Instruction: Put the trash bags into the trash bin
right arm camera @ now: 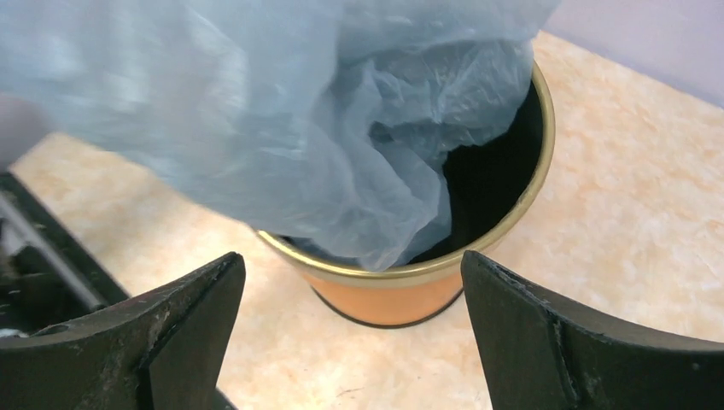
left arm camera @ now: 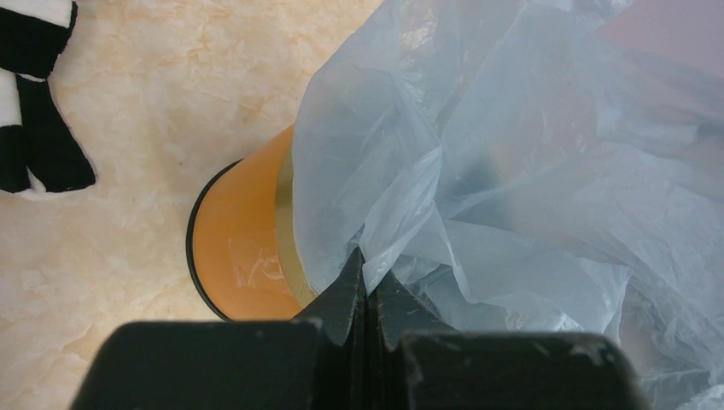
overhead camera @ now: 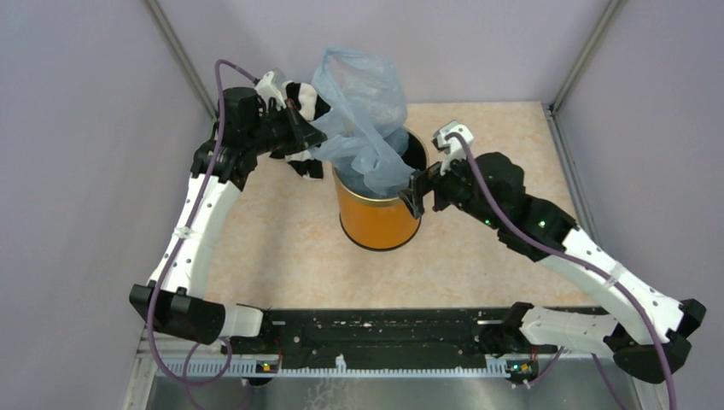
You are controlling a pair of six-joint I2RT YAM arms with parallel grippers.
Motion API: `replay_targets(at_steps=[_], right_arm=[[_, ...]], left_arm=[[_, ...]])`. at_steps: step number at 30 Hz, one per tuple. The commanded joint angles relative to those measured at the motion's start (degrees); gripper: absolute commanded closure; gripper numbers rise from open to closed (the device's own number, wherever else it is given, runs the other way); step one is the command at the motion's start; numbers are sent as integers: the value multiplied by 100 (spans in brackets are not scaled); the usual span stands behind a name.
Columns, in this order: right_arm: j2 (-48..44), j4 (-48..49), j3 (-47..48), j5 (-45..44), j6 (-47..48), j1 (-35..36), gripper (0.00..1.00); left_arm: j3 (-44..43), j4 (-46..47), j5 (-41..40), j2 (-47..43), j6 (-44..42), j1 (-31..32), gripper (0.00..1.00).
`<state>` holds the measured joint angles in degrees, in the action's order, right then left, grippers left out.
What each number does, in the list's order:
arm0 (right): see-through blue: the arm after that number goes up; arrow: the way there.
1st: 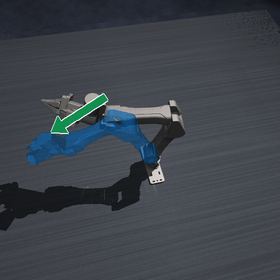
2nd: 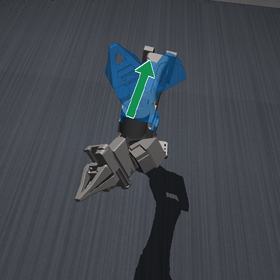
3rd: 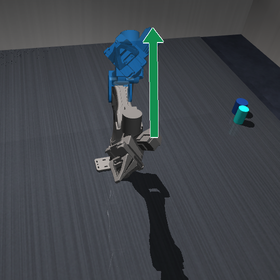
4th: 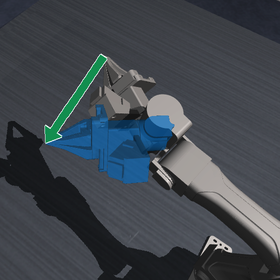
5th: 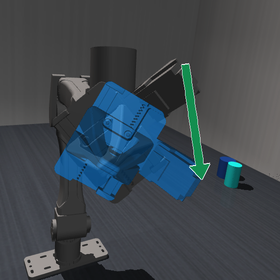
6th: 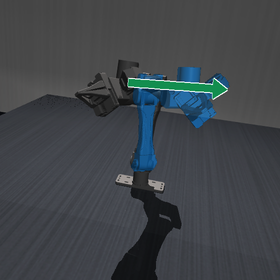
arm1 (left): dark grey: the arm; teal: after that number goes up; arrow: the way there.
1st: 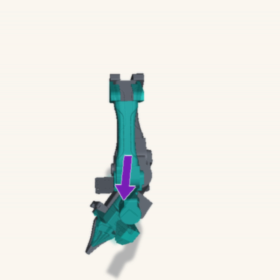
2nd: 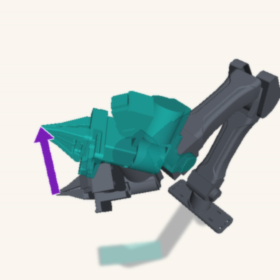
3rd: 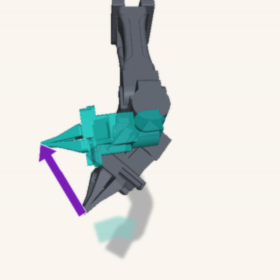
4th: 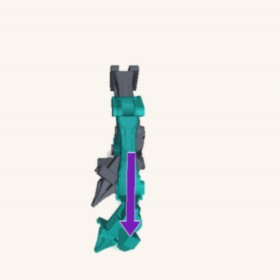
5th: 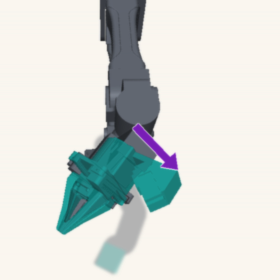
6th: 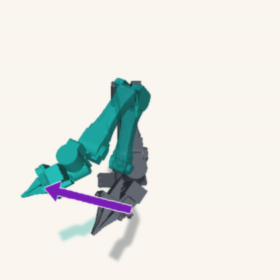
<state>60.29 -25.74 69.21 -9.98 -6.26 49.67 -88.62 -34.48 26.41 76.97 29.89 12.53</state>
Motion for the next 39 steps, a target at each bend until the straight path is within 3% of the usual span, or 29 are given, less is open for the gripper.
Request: replay_targets(at_steps=[1,8,11,19,22,24,33,39], right_arm=[[-401,-340,610,719,-232,39,2],[59,-266,1487,1130,-481,75,3],[326,-208,1386,954,-443,142,9],[375,454,-4,167,-719,148,54],[286,434,-269,-195,-796,148,61],[180,355,-246,-239,-822,148,60],[-48,-150,864,250,-676,148,19],[411,-237,1887,-42,-383,149,11]], left_arm=[[-6,174,184,-249,-106,40,100],[293,87,166,-516,-215,213,100],[284,-43,70,-578,-282,343,100],[457,-234,-176,-576,-486,399,100],[557,-229,-286,-548,-551,399,100],[606,-232,-307,-520,-570,398,100],[615,-309,-258,-617,-564,416,100],[651,-417,-245,-699,-616,456,100]])
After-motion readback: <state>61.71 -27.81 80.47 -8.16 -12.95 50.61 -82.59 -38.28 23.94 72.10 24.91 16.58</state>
